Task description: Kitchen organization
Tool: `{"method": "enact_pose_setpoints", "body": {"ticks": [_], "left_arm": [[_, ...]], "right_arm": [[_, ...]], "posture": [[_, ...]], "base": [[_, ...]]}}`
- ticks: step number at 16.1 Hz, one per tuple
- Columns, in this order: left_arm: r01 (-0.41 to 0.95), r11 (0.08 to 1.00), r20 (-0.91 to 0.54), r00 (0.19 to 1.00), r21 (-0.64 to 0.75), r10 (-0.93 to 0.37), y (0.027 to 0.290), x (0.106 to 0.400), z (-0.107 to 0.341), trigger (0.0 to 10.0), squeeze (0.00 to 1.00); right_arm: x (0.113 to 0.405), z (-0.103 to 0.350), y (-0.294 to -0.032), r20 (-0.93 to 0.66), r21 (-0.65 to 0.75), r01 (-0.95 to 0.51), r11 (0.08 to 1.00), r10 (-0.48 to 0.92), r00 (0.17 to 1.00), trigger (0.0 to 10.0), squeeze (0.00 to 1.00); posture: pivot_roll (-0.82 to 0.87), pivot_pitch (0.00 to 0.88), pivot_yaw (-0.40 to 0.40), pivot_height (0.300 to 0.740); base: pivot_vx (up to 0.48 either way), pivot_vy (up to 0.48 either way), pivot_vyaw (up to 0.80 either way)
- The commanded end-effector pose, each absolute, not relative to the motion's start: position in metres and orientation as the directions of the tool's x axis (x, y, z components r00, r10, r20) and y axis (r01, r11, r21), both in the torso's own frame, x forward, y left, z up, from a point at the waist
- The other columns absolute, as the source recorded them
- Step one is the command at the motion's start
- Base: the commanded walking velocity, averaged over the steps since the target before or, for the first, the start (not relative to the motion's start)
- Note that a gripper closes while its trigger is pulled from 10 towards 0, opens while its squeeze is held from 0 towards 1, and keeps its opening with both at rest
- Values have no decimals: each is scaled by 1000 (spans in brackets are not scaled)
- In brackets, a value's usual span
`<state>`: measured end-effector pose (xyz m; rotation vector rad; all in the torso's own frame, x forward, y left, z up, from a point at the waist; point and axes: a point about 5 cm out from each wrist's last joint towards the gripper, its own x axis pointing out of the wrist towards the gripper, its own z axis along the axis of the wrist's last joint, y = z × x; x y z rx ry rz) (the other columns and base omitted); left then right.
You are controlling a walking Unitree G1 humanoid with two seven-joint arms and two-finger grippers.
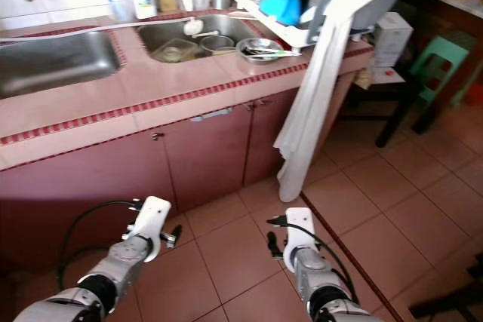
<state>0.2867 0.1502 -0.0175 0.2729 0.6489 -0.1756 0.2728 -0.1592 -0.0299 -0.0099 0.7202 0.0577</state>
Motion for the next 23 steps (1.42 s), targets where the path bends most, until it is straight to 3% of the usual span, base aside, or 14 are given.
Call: {"method": "enact_pose_setpoints", "body": {"ticks": [1, 8, 15, 21, 23], "left_arm": [[236, 952, -622, 780, 197, -65, 153, 286, -18, 10000, 0], [216, 953, -633, 773, 213, -34, 158, 281, -22, 10000, 0], [143, 954, -621, 782, 264, 54, 182, 278, -22, 10000, 0], [93, 962, -595, 800, 255, 80, 203, 264, -27, 10000, 0], [100, 976, -518, 856, 195, 15, 202, 264, -21, 10000, 0]], "right_arm": [[270, -32, -161, -671, 2, -53, 999, 41, 740, 10000, 0], [267, -34, -157, -676, -7, -92, 996, 63, 734, 10000, 0], [268, -34, -158, -673, -12, -91, 996, 59, 738, 10000, 0], [289, -13, -160, -562, 33, -104, 994, 105, 820, 10000, 0], [295, -4, -164, -505, 34, -136, 990, 134, 853, 10000, 0]], "posture": [[51, 0, -37, 740], [49, 0, -26, 740], [41, 0, -10, 740], [34, 0, -4, 740], [34, 0, -4, 740]], "base": [[0, 0, 0], [0, 0, 655], [0, 0, 705], [0, 0, 0], [0, 0, 0]]}}
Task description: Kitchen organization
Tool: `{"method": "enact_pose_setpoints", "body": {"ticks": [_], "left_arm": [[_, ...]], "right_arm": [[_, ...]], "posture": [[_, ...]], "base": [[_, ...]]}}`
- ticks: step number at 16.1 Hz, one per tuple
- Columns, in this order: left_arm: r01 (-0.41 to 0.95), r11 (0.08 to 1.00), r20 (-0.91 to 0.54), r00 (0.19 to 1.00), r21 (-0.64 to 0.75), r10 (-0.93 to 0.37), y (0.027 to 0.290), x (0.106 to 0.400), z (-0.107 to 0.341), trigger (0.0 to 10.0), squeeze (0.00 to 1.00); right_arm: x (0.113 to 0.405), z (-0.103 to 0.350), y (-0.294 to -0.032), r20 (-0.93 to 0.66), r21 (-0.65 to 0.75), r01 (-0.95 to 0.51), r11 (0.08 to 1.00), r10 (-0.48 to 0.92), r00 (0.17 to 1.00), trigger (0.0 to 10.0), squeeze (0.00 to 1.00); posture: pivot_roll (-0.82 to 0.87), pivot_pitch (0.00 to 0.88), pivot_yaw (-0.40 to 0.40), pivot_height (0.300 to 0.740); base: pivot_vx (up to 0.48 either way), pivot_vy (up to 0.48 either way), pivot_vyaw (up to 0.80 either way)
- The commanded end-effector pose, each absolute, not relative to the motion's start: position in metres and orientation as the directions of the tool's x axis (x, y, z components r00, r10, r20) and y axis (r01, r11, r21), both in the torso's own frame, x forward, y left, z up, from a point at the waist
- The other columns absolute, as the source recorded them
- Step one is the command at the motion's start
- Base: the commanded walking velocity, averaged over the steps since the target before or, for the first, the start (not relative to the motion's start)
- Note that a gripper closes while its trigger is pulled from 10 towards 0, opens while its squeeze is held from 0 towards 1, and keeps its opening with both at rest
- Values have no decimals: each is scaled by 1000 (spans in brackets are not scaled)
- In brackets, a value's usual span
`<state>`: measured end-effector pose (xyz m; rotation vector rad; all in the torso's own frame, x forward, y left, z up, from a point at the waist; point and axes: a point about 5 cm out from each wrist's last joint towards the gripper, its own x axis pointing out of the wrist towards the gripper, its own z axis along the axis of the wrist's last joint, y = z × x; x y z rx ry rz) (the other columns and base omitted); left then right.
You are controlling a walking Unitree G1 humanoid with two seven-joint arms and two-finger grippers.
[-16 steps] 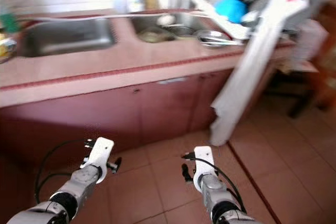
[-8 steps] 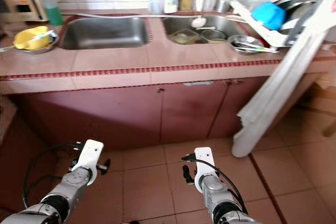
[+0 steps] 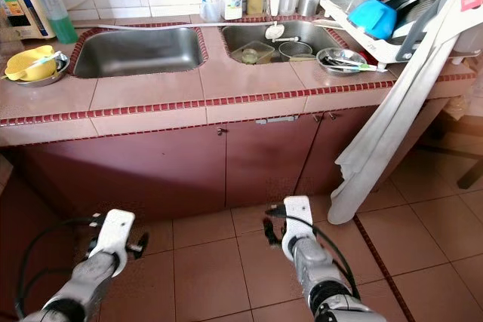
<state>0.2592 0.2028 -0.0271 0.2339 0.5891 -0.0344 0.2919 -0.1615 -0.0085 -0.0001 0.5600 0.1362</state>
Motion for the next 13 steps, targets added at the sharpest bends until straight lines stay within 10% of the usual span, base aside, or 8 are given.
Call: {"method": "enact_pose_setpoints", "body": {"ticks": [1, 13], "left_arm": [[122, 973, -441, 897, 198, -23, 199, 264, -14, 10000, 0], [124, 940, -69, 992, 318, -108, 195, 224, 96, 10000, 0]], "right_arm": [[298, 0, -168, -479, 35, -139, 990, 138, 867, 10000, 0], [267, 90, -193, -190, 12, -338, 941, 334, 923, 10000, 0]], "posture": [[37, 0, -5, 740], [47, 0, 11, 740]], "base": [[0, 0, 0], [0, 0, 0]]}}
